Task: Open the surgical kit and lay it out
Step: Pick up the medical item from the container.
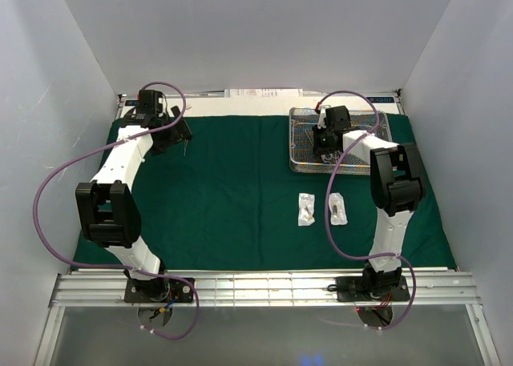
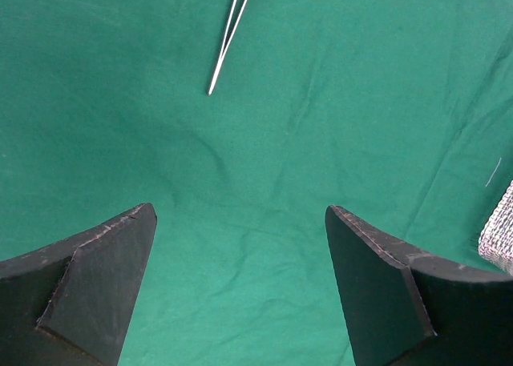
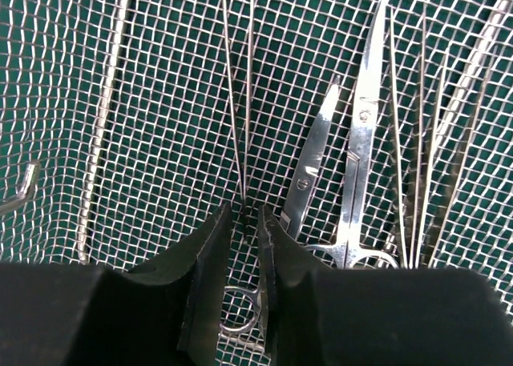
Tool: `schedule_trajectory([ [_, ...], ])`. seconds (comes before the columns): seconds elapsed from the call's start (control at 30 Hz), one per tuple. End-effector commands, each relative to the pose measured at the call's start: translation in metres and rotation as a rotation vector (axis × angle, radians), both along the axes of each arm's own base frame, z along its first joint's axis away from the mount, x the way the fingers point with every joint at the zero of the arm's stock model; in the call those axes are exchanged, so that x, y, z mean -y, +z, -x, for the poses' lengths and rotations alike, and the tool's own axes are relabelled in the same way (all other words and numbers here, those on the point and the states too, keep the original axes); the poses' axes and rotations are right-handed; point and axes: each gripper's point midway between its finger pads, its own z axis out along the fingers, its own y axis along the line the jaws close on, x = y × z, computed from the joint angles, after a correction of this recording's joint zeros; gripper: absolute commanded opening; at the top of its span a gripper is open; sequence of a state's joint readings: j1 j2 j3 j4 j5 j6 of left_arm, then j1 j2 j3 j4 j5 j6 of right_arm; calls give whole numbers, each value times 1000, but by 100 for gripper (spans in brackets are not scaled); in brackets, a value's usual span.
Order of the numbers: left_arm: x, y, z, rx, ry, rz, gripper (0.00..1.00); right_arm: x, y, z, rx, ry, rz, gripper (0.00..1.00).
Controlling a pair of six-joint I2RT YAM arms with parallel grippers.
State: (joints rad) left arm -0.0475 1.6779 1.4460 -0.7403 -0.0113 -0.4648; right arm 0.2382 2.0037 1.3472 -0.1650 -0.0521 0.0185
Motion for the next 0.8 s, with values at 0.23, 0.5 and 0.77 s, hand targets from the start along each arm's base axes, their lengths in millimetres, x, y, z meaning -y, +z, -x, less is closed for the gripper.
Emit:
schedule_trajectory([
  [0.23, 9, 13, 5, 39, -7, 21, 98, 3, -11, 4, 17, 21, 60, 24],
  [0.5, 18, 24, 4, 60, -19, 61, 97, 5, 8, -5, 65, 12, 69, 8],
  [0.77, 36, 54, 1, 87, 20, 113, 96, -14, 103, -10, 248, 26, 31, 8],
])
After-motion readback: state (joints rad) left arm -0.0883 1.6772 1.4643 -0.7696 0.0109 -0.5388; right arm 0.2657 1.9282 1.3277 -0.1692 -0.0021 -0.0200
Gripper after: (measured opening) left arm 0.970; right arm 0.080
